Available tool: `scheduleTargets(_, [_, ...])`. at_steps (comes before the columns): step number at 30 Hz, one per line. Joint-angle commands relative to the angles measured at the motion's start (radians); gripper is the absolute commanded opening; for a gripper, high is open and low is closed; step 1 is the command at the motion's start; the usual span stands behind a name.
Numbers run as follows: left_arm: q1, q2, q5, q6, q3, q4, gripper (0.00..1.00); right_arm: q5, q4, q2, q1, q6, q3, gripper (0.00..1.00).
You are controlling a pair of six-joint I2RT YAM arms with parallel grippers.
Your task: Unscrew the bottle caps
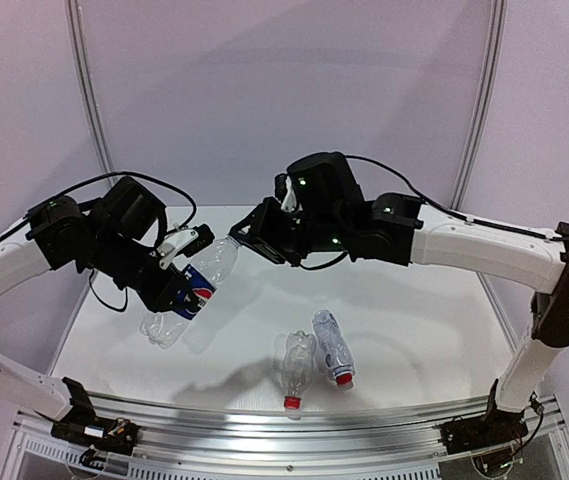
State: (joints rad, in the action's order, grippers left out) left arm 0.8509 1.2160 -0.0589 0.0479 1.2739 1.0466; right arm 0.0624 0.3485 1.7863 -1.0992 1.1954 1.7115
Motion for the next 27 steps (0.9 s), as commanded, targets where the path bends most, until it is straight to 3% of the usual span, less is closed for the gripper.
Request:
scheduleTargets(1, [-0.098, -0.030, -0.461, -0.056, 0.054, -0.028, 0.00, -0.097, -0.207, -0.143, 0.018, -0.173, -0.213, 0.00])
scheduleTargets(3, [-0.174, -0.048, -0.817, -0.056, 0.023, -0.082, 0.00, -0.165, -0.354, -0.220, 0.040, -0.227, -0.372, 0.00])
scheduleTargets(5, [-0.216, -0.073, -0.992, -0.024, 0.005, -0.119, 0.00, -0.226, -0.477, -0.274, 0.063, -0.247, -0.478, 0.00])
scheduleTargets(8, [-0.225, -0.063, -1.084, -0.024, 0.021, -0.103, 0.00, -0.299, -0.550, -0.299, 0.087, -0.274, -0.518, 0.00])
scheduleTargets(12, [-0.222, -0.038, -1.084, -0.039, 0.034, -0.083, 0.00, -0.378, -0.460, -0.254, 0.090, -0.346, -0.408, 0.03])
scheduleTargets(16, [-0.224, -0.023, -1.021, -0.045, 0.049, -0.064, 0.00, -0.381, -0.380, -0.238, 0.094, -0.366, -0.332, 0.36])
scheduleTargets(19, [-0.227, -0.016, -0.770, -0.070, 0.058, -0.035, 0.00, -0.331, -0.326, -0.261, 0.100, -0.339, -0.314, 0.68])
scheduleTargets(23, [-0.227, 0.023, -0.533, -0.084, 0.067, 0.019, 0.00, -0.283, -0.292, -0.310, 0.113, -0.300, -0.312, 0.97])
scheduleTargets(27, [-0.211, 0.047, -0.398, -0.083, 0.063, 0.017, 0.00, -0.238, -0.190, -0.298, 0.121, -0.275, -0.241, 1.00])
